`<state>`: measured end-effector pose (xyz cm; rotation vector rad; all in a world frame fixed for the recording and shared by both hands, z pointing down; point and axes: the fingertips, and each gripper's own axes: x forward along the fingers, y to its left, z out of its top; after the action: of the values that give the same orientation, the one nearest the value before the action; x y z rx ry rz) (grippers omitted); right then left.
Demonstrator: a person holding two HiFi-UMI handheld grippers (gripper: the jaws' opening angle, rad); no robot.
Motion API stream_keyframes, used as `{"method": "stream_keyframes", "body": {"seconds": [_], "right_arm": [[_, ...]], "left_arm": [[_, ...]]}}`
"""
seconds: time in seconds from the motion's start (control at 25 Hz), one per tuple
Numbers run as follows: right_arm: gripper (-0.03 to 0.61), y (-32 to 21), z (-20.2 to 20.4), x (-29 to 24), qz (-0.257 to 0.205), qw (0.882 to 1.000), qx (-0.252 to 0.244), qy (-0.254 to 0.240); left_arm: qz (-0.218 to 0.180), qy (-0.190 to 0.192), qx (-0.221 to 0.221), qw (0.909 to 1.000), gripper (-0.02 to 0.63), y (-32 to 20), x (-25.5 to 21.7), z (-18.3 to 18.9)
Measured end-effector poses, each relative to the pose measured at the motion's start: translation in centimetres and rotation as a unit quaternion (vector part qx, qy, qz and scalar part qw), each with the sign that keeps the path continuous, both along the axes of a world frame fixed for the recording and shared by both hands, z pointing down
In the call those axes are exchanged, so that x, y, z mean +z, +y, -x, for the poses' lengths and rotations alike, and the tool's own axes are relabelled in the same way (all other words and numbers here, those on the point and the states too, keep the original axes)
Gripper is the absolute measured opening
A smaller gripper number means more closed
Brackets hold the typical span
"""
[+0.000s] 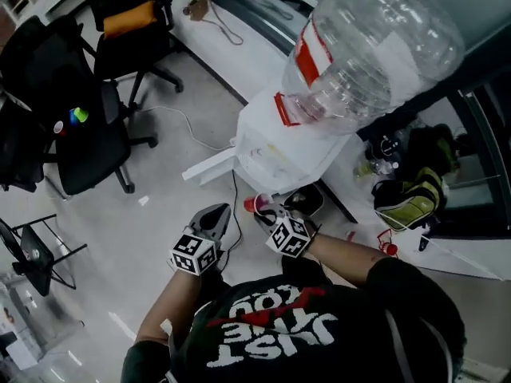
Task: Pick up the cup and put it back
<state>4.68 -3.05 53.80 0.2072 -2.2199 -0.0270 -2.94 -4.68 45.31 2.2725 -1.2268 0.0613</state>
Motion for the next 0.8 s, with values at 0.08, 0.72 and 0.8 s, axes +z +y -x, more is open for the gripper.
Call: {"method": "stream_keyframes", "body": {"seconds": [0.08,0.72,0.8], "right_arm": [[0.037,-0.6,-0.3,-6.2,-0.021,1.000,0.009,-0.022],[0.037,-3.1,-4.2,-38.6,-0.145,0.965,0.008,-0.216],[0.037,-3.2,-4.8,-40.4,-0.156,0.961,0.004,-0.227]], "left_arm": [[-0.014,-0.001,0.005,0.9999,-0.002,0.5,-4.6,-0.1],[-0.206,-0.009,0.052,0.9772,-0.002,-1.2,-31.7,-4.2],[-0.221,-0.010,0.060,0.9735,-0.002,-1.2,-33.5,-4.9]]}}
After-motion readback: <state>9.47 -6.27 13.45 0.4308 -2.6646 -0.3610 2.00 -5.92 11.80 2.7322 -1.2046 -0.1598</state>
